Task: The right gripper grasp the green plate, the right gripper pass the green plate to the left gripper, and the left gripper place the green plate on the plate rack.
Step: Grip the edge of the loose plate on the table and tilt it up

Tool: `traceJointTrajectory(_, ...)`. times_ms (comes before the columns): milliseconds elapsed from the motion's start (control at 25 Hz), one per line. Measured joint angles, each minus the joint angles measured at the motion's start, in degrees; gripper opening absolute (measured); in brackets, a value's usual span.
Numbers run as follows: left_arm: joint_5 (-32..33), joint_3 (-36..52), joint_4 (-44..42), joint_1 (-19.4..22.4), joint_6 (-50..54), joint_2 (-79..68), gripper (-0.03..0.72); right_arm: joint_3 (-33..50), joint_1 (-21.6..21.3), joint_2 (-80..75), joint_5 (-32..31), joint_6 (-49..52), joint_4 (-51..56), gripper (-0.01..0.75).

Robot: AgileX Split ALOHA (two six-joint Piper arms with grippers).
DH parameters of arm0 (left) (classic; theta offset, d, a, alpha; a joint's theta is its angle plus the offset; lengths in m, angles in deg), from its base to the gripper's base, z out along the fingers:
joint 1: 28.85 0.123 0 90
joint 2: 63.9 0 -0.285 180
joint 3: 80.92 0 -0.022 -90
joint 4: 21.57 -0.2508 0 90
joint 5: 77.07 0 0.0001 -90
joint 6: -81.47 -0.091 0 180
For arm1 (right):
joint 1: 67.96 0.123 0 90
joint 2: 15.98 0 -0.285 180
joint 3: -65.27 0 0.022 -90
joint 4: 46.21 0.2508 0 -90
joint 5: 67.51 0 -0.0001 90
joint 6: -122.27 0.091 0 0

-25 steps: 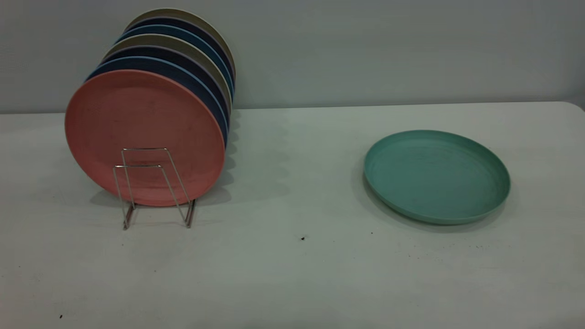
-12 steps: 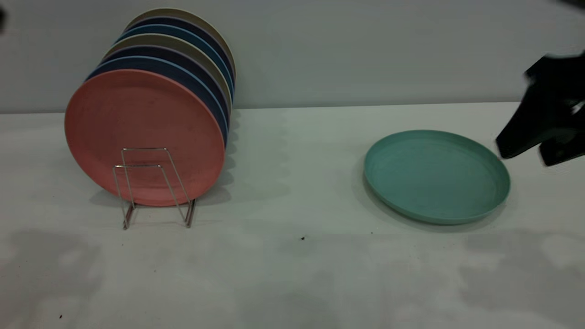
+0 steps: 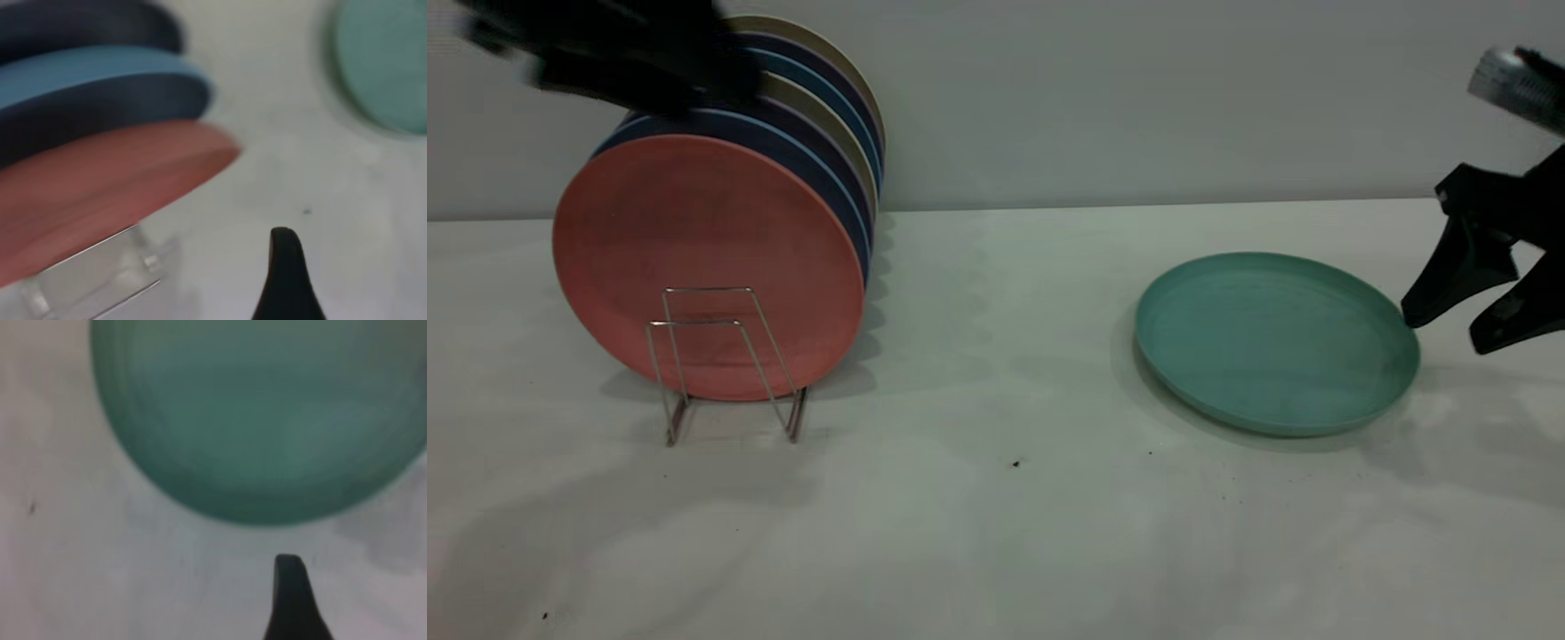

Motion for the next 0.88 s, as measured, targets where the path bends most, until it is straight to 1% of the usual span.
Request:
traceJointTrajectory(160,-2.3,-0.4,3.9,-4.6,-3.6,-5.0,0.555,-4.0,-1.5,-6.7,-0.1,-4.4,5.5,0.505)
traceJointTrajectory(320,-2.8,-0.4,4.9,-7.3,-4.5,-6.9,0.555,-7.4,-3.1,-12.5,-1.0,-8.1,11.1,0.505)
traceJointTrajectory(560,-2.8,-0.5,5.1,-7.7,-4.6,-7.0,0.555,-11.4,-3.9,-19.0,-3.4,-11.6,15.7,0.491)
traceJointTrajectory(640,-2.8,-0.5,5.1,-7.7,-4.6,-7.0,0.555,-12.1,-3.9,-20.3,-4.1,-12.4,17.5,0.473)
traceJointTrajectory(720,-2.8,-0.6,5.1,-7.7,-4.6,-7.0,0.555,-12.4,-3.9,-21.3,-4.7,-13.4,19.1,0.435)
traceJointTrajectory(760,-2.8,-0.6,5.1,-7.7,-4.6,-7.0,0.555,-12.4,-3.9,-21.7,-4.9,-13.8,19.9,0.399)
traceJointTrajectory(800,-2.8,-0.6,5.1,-7.7,-4.6,-7.0,0.555,-12.5,-3.9,-22.0,-4.9,-14.2,20.5,0.348)
traceJointTrajectory(880,-2.8,-0.7,5.1,-7.7,-4.6,-7.0,0.555,-12.5,-3.9,-22.4,-4.9,-15.6,21.6,0.215)
